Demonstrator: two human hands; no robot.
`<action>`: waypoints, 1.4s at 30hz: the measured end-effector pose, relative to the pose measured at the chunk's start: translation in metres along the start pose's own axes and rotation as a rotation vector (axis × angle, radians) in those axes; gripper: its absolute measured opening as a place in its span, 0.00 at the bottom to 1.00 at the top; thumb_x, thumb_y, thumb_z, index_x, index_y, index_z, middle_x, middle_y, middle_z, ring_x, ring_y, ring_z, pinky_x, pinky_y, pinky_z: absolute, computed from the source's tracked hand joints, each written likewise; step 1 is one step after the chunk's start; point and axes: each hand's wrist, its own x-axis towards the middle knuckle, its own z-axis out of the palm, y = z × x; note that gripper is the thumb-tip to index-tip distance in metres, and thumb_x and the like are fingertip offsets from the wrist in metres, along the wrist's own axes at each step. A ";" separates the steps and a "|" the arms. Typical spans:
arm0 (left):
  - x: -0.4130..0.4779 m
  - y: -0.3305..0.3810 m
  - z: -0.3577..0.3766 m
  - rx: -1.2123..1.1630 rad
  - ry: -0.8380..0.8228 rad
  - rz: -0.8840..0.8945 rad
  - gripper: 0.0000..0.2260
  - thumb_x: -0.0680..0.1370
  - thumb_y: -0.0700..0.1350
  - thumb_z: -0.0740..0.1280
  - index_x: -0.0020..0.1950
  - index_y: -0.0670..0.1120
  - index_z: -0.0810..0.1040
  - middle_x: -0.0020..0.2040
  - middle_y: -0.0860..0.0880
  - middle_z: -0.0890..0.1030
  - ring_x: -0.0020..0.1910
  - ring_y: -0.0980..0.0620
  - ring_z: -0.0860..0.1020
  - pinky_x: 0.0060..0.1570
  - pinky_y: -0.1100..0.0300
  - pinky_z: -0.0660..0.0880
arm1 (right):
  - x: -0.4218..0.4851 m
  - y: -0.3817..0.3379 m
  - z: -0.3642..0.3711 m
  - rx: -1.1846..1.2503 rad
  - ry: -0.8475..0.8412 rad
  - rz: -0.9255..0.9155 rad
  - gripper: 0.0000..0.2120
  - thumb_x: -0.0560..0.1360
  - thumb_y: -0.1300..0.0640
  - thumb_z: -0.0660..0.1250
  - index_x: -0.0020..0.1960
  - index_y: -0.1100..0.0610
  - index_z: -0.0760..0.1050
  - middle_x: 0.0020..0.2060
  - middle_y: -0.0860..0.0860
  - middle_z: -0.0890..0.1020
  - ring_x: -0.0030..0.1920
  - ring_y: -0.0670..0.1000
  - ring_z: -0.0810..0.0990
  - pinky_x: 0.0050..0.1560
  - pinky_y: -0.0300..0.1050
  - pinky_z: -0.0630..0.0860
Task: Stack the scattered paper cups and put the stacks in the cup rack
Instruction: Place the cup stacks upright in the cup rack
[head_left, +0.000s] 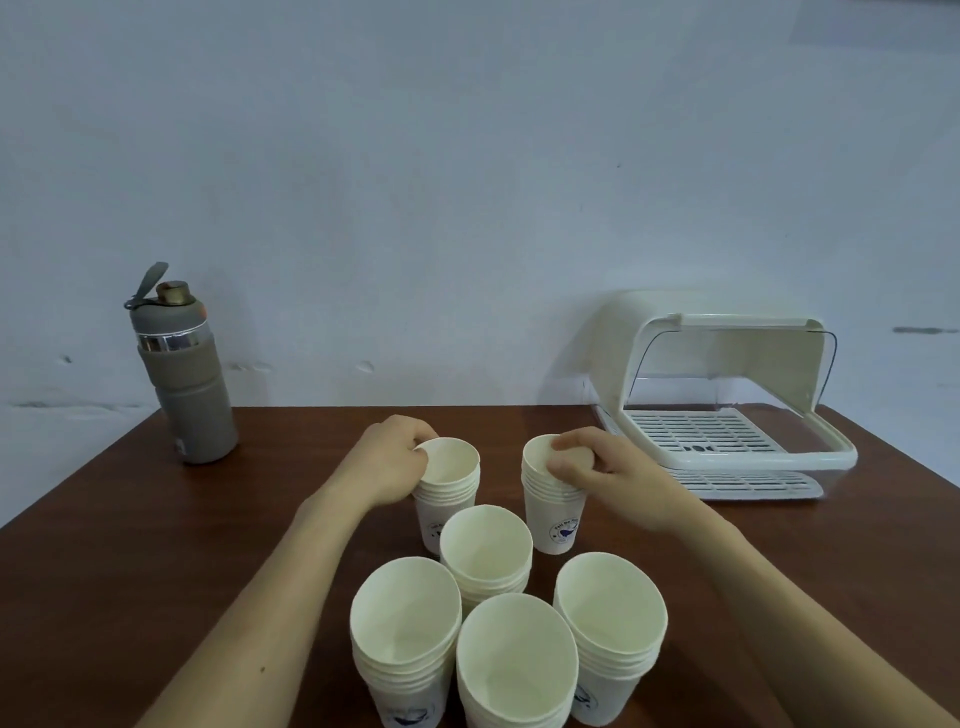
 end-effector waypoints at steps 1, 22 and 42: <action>0.003 -0.002 0.000 -0.011 -0.015 0.011 0.13 0.79 0.40 0.61 0.56 0.50 0.83 0.53 0.51 0.85 0.53 0.50 0.81 0.54 0.54 0.78 | 0.003 0.001 0.000 0.003 -0.014 0.000 0.28 0.72 0.35 0.69 0.67 0.48 0.75 0.59 0.43 0.79 0.57 0.45 0.78 0.60 0.46 0.76; -0.008 -0.002 -0.005 -0.156 0.121 0.138 0.28 0.67 0.57 0.79 0.64 0.59 0.74 0.56 0.62 0.81 0.54 0.63 0.79 0.51 0.63 0.74 | 0.018 -0.001 -0.030 0.051 0.102 -0.137 0.45 0.66 0.41 0.78 0.77 0.46 0.62 0.62 0.41 0.78 0.60 0.44 0.78 0.63 0.46 0.75; 0.040 0.221 0.032 -0.016 0.063 0.498 0.27 0.67 0.58 0.79 0.62 0.54 0.74 0.53 0.57 0.81 0.50 0.57 0.80 0.51 0.59 0.78 | -0.019 0.081 -0.174 0.124 0.518 0.061 0.35 0.69 0.47 0.77 0.72 0.52 0.70 0.58 0.49 0.79 0.53 0.48 0.81 0.54 0.50 0.76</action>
